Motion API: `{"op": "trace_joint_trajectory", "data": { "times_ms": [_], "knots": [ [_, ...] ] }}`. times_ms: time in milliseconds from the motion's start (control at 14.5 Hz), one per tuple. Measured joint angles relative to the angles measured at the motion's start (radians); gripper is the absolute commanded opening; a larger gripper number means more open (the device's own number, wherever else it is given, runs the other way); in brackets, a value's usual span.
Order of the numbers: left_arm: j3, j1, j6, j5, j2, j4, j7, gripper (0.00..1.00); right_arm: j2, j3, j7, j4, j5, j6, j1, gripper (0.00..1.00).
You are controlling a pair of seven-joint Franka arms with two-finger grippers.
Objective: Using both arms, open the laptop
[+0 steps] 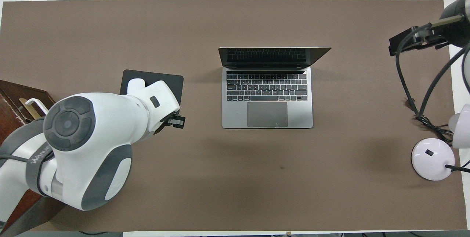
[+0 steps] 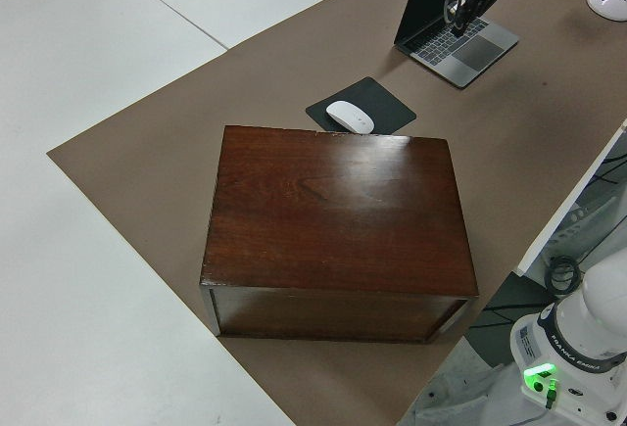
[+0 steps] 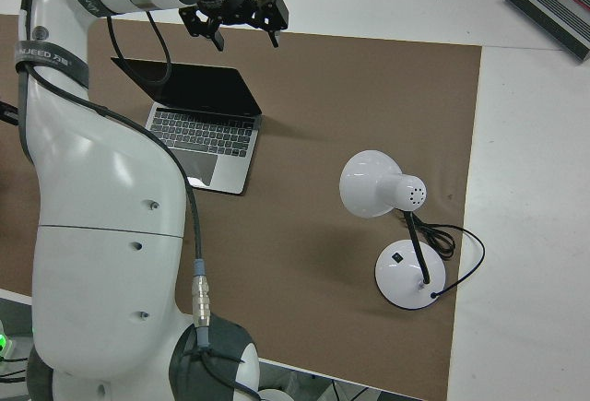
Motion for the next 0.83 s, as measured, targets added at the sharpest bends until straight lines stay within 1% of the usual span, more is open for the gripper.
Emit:
{"op": "trace_joint_trajectory", "data": {
  "times_ms": [69, 138, 207, 275, 413, 620, 826],
  "knots": [
    [0.001, 0.015, -0.021, 0.0, -0.012, 0.0, 0.015, 0.48, -0.034, 0.0, -0.001, -0.072, 0.0, 0.046, -0.007, 0.97],
    [0.001, 0.029, -0.041, 0.0, -0.024, 0.0, 0.021, 0.76, -0.066, 0.0, -0.001, -0.138, 0.0, 0.087, -0.011, 0.97],
    [0.002, 0.041, -0.058, 0.0, -0.037, 0.0, 0.026, 1.0, -0.094, 0.0, 0.002, -0.195, 0.003, 0.117, -0.012, 0.97],
    [0.002, 0.055, -0.073, 0.0, -0.051, 0.0, 0.028, 1.0, -0.116, 0.0, 0.023, -0.236, 0.017, 0.134, -0.013, 0.97],
    [0.002, 0.088, -0.102, 0.0, -0.078, 0.001, 0.057, 1.0, -0.144, 0.001, 0.102, -0.278, 0.068, 0.149, -0.013, 0.97],
    [0.003, 0.147, -0.175, 0.0, -0.104, 0.034, 0.104, 1.0, -0.164, 0.003, 0.143, -0.291, 0.087, 0.15, -0.013, 0.97],
    [0.003, 0.216, -0.224, 0.0, -0.109, 0.079, 0.134, 1.0, -0.165, 0.003, 0.15, -0.294, 0.093, 0.151, -0.013, 0.97]
  ]
}}
